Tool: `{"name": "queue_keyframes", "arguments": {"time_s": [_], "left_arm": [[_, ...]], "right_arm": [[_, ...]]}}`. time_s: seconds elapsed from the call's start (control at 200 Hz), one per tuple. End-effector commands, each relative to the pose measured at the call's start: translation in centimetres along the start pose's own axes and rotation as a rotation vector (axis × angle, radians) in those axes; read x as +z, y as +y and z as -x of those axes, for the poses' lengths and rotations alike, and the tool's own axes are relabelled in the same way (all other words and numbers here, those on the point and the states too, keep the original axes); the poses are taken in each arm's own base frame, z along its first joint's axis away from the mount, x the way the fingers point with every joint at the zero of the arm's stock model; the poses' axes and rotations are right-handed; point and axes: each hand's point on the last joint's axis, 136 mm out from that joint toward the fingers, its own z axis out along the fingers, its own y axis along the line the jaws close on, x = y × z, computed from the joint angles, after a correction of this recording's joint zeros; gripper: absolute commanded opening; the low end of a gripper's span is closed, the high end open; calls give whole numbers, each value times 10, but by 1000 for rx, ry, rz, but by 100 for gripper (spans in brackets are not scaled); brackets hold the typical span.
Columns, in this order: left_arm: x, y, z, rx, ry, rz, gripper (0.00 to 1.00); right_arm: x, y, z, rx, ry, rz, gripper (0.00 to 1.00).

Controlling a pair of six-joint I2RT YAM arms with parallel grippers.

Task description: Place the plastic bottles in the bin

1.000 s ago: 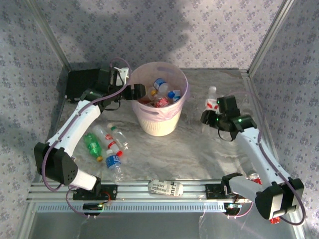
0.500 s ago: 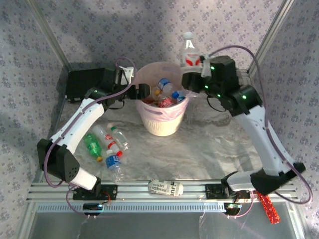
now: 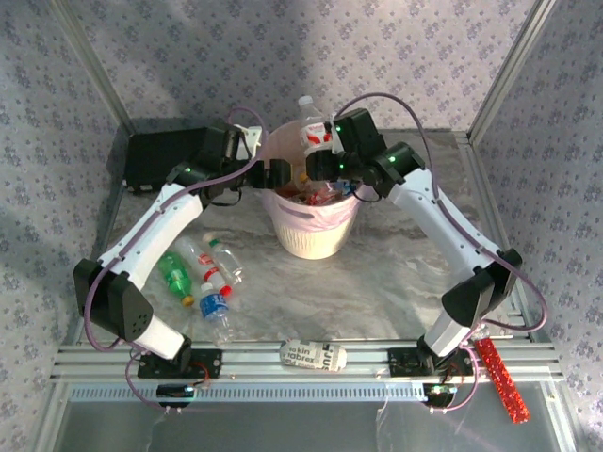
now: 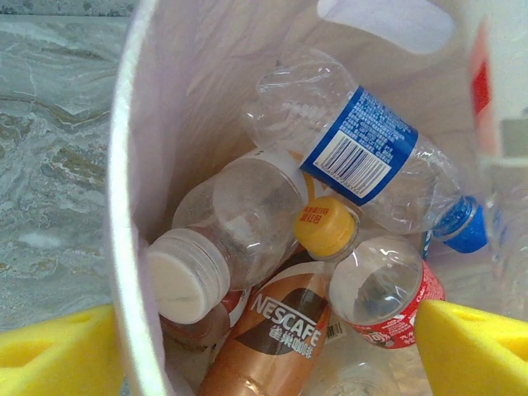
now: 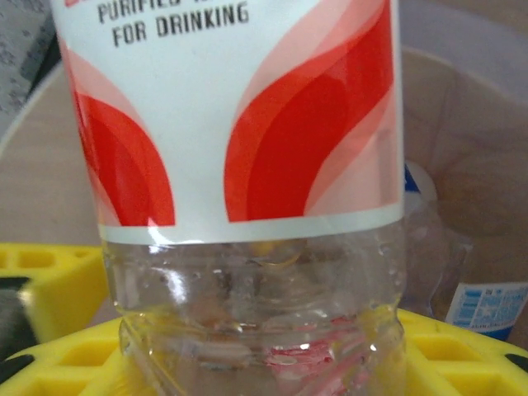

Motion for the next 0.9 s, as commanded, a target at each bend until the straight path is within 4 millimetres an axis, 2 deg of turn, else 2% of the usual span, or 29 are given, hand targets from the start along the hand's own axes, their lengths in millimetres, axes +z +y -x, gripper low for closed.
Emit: {"name": "queue_keyframes", "arguments": {"time_s": [0.0, 0.11, 0.2, 0.365, 0.47, 0.57, 0.65, 0.74, 0.894], "left_arm": [[-14, -14, 12, 37, -32, -29, 88], [-16, -15, 16, 35, -42, -35, 89], [-21, -16, 22, 42, -50, -30, 91], [-38, -17, 33, 76, -54, 5, 99], [-59, -15, 43, 94, -92, 38, 100], [-83, -6, 40, 82, -86, 95, 100], [-101, 10, 31, 55, -64, 163, 100], [-117, 37, 8, -15, -15, 243, 100], [-137, 87, -52, -195, 75, 358, 98]], "right_arm": [[-11, 4, -1, -29, -10, 13, 69], [-17, 4, 3, -37, -22, 11, 82], [-25, 1, 11, -26, -48, 3, 88], [-34, -8, 26, 7, -81, 4, 88], [-39, -15, 35, 22, -99, 5, 85], [-51, -25, 43, 34, -126, -6, 83], [-66, -33, 51, 47, -161, -1, 82], [-81, -40, 53, 60, -167, 12, 84], [-98, -53, 42, 83, -145, 14, 87]]}}
